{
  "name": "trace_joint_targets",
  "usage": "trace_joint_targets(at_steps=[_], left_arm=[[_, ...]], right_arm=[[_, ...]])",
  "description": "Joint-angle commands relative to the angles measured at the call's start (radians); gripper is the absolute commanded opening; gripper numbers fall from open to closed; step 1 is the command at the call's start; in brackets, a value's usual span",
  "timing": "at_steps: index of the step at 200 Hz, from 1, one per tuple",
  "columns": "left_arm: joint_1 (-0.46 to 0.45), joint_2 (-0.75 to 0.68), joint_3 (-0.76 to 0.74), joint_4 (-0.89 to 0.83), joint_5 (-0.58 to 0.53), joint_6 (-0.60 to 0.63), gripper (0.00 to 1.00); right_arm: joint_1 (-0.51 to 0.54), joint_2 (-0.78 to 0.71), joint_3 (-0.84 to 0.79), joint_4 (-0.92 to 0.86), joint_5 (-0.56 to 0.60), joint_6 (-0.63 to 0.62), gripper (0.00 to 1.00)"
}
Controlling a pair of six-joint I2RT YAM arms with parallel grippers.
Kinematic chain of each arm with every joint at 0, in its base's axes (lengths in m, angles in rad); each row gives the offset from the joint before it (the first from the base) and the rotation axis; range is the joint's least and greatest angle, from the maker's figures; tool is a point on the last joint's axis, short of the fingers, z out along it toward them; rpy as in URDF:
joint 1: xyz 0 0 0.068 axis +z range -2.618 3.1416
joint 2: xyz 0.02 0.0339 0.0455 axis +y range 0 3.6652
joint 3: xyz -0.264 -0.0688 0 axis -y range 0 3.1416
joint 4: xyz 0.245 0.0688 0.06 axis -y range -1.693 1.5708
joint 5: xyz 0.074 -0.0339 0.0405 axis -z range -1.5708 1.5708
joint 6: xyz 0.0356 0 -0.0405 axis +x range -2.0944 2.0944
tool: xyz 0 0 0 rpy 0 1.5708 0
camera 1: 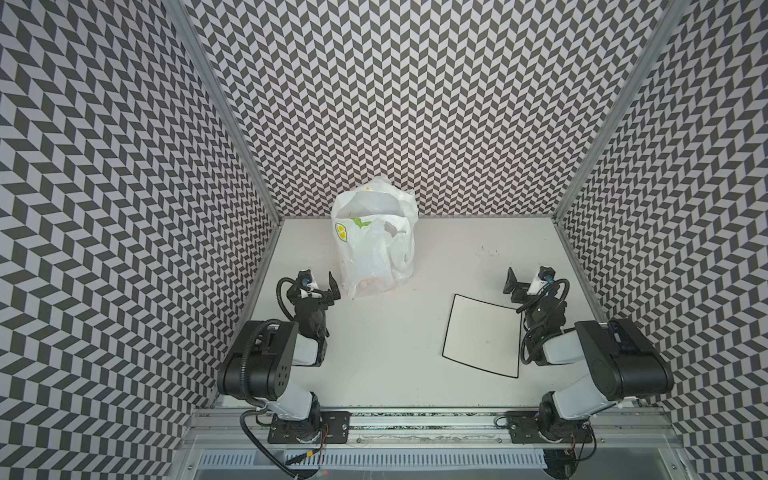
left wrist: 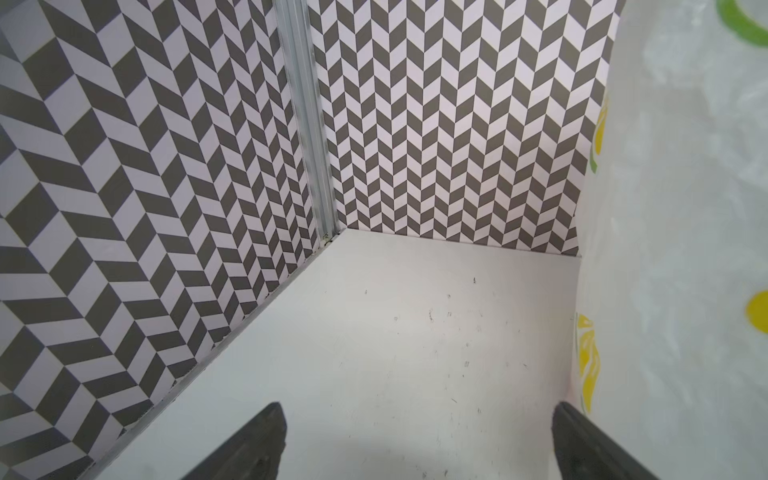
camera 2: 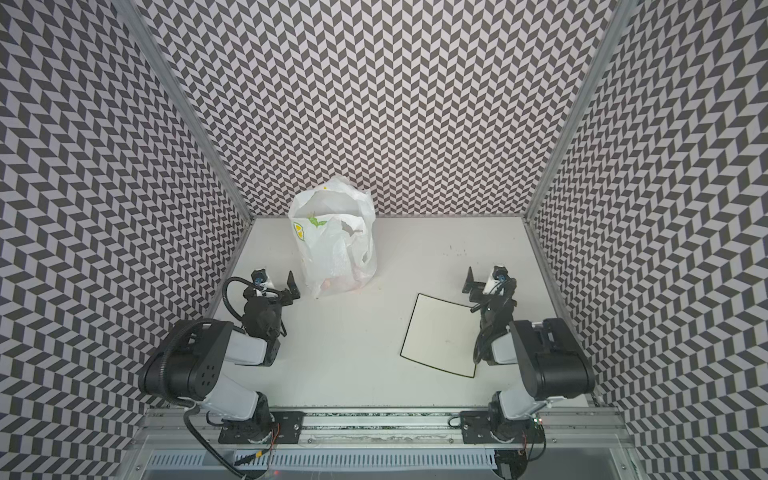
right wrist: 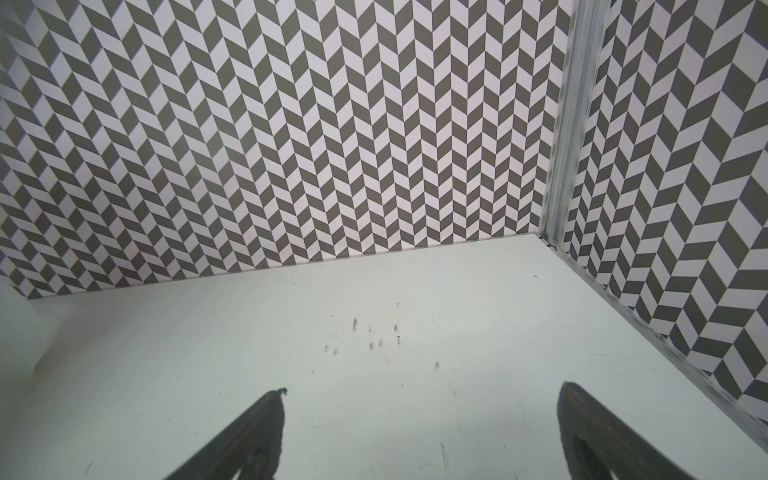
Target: Take the fake fruits out of the plastic bag
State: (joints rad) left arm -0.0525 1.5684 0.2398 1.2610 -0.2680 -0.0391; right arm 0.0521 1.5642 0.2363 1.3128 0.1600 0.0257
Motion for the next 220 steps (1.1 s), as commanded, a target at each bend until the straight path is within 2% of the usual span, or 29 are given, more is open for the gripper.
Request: trace_joint_targets(at_steps=[1, 149, 183, 193, 201, 220], left_arm=[[0.001, -0.011, -0.006, 0.029, -0.002, -0.002, 1.00], [0.001, -0.011, -0.008, 0.029, -0.002, -0.003, 1.00], [0.006, -0.020, -0.020, 0.053, 0.017, 0.001, 1.00], [0.007, -0.069, -0.032, 0.050, 0.030, 0.007, 1.00], [0.005, -0.140, -0.032, -0.027, 0.033, 0.009, 1.00], [0.006, -0.324, -0.022, -0.182, -0.004, -0.004, 1.00]], right_arm=[[0.005, 0.004, -0.006, 0.056, 0.010, -0.007, 1.00], [0.005, 0.002, -0.007, 0.051, 0.010, -0.006, 1.00], [0.003, -0.033, 0.014, -0.047, 0.013, 0.006, 0.99], [0.002, -0.057, 0.007, -0.037, 0.036, 0.016, 0.98], [0.002, -0.094, 0.005, -0.054, 0.050, 0.014, 0.98], [0.002, -0.225, 0.012, -0.193, 0.058, 0.030, 0.95]])
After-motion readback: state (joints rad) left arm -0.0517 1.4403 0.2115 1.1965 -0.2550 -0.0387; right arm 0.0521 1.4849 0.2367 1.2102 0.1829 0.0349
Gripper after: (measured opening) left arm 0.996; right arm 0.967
